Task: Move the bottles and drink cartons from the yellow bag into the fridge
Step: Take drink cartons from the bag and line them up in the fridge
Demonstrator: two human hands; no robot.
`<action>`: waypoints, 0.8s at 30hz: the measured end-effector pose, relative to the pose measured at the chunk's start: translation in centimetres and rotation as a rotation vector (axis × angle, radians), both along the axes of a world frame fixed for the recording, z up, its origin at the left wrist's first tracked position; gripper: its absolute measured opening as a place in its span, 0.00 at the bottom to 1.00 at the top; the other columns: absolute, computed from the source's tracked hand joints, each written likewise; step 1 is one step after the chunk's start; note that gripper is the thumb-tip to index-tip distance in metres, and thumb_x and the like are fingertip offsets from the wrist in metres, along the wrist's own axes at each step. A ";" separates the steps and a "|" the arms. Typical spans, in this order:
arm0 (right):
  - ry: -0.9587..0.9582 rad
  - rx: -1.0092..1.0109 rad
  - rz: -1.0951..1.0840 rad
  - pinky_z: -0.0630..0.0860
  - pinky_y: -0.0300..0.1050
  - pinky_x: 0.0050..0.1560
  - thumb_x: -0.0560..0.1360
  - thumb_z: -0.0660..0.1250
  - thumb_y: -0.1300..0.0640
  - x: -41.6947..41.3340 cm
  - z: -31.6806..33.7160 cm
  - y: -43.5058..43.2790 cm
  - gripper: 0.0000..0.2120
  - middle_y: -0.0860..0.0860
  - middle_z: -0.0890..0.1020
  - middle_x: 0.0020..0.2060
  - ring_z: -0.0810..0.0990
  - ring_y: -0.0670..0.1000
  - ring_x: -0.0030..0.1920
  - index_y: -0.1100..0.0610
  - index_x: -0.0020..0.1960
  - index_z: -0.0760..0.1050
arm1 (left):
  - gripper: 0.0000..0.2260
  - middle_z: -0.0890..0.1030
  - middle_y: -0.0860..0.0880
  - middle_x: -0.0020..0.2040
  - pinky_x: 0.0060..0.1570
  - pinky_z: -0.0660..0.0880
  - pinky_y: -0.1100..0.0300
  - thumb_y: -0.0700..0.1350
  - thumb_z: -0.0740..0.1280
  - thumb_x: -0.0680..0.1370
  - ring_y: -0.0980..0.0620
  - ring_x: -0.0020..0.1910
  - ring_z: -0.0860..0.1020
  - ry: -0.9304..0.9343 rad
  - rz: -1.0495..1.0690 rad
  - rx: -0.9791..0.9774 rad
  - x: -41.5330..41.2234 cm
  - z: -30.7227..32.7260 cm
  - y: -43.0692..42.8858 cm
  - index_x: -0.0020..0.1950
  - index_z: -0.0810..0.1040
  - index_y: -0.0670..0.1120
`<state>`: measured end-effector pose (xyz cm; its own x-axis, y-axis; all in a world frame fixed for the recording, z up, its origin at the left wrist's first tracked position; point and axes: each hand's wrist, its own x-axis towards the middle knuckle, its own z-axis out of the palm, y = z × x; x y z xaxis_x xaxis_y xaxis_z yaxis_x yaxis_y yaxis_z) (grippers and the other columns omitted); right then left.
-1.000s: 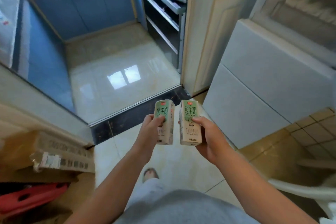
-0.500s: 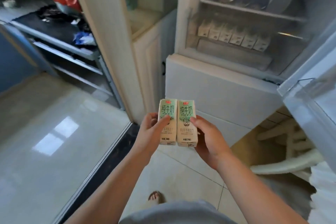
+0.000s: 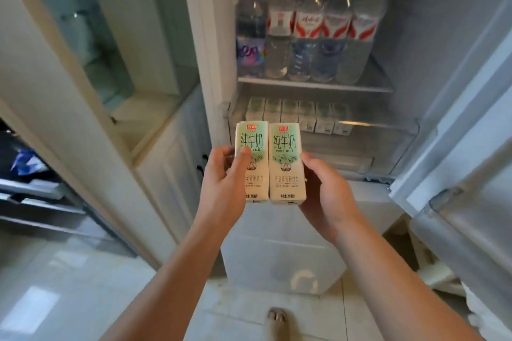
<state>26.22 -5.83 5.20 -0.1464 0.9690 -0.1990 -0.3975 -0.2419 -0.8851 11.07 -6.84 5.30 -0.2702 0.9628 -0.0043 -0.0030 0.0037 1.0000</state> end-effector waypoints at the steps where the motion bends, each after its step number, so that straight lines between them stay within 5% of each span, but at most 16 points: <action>1: -0.004 0.039 0.005 0.78 0.50 0.51 0.83 0.54 0.52 0.1 0.9 1.3 0.18 0.56 0.84 0.56 0.82 0.56 0.59 0.57 0.63 0.78 | 0.09 0.83 0.48 0.44 0.32 0.75 0.66 0.50 0.63 0.82 0.58 0.37 0.83 -0.001 0.008 0.039 0.2 1.0 1.2 0.52 0.73 0.44; 10: -0.027 0.223 -0.002 0.77 0.53 0.55 0.83 0.54 0.53 2.1 7.1 11.6 0.17 0.55 0.85 0.55 0.83 0.55 0.57 0.57 0.62 0.79 | 0.10 0.85 0.56 0.40 0.32 0.76 0.67 0.52 0.63 0.82 0.59 0.39 0.84 0.094 -0.016 0.145 1.6 7.9 11.5 0.56 0.75 0.46; 15: -0.134 0.158 -0.019 0.79 0.56 0.55 0.82 0.57 0.54 3.1 8.2 15.9 0.15 0.56 0.86 0.51 0.85 0.55 0.54 0.57 0.59 0.80 | 0.09 0.83 0.58 0.32 0.24 0.73 0.70 0.54 0.61 0.82 0.62 0.29 0.81 0.302 -0.142 -0.047 1.4 10.4 16.7 0.47 0.77 0.52; 20: -0.269 -0.015 0.113 0.84 0.50 0.42 0.82 0.59 0.55 4.6 7.6 18.6 0.13 0.58 0.86 0.50 0.86 0.57 0.49 0.59 0.62 0.77 | 0.11 0.82 0.54 0.34 0.26 0.73 0.66 0.54 0.60 0.83 0.61 0.28 0.80 0.572 -0.322 -0.230 0.8 10.1 20.8 0.44 0.77 0.51; 24: -0.377 -0.171 0.179 0.83 0.50 0.44 0.81 0.61 0.53 5.2 6.8 21.1 0.11 0.57 0.86 0.47 0.85 0.56 0.45 0.59 0.56 0.78 | 0.14 0.83 0.46 0.38 0.37 0.80 0.55 0.52 0.58 0.84 0.49 0.37 0.82 0.518 -0.418 -0.452 1.2 9.0 23.4 0.50 0.76 0.44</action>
